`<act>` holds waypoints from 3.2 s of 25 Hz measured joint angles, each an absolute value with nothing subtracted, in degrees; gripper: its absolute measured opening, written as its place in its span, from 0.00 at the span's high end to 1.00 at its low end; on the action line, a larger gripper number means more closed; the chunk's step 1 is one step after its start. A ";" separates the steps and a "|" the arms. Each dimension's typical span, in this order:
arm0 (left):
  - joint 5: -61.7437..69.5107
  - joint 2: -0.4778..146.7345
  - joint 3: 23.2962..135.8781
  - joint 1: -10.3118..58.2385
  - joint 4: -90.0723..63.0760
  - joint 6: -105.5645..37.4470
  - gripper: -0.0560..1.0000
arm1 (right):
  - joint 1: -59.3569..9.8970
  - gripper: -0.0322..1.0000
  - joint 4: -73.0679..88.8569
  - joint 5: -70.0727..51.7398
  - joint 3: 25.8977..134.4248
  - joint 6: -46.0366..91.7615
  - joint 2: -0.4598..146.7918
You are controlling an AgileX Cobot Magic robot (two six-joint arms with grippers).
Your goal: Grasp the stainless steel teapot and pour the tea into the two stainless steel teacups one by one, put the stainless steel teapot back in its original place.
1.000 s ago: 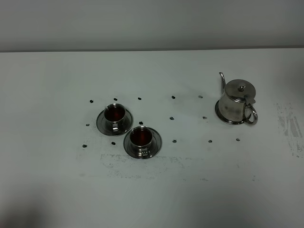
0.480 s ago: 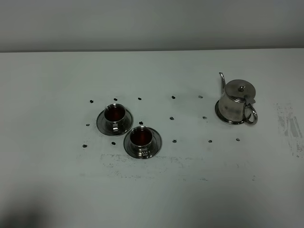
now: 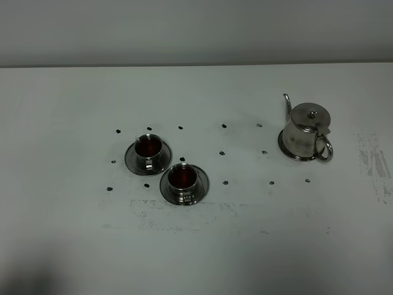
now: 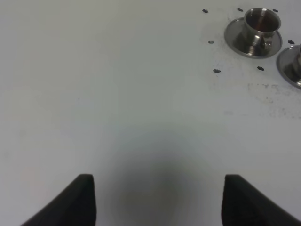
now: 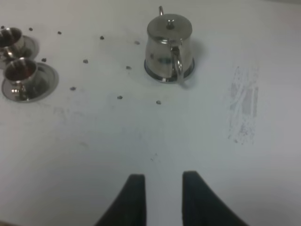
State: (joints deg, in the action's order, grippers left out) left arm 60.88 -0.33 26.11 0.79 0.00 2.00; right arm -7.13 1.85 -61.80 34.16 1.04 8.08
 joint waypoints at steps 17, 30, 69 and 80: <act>60.88 -0.33 26.11 0.79 0.00 2.00 0.41 | -1.24 0.76 1.85 -61.80 31.52 1.04 1.36; 60.88 -0.33 26.11 0.79 0.00 2.00 0.41 | -0.25 0.76 1.90 -61.80 31.52 1.04 1.36; 60.88 -0.33 26.11 0.79 0.00 2.00 0.41 | -0.25 0.76 1.42 -63.68 29.83 0.59 1.31; 60.88 -0.33 26.11 0.79 0.00 2.00 0.41 | -0.25 0.76 1.42 -63.68 29.83 0.59 1.31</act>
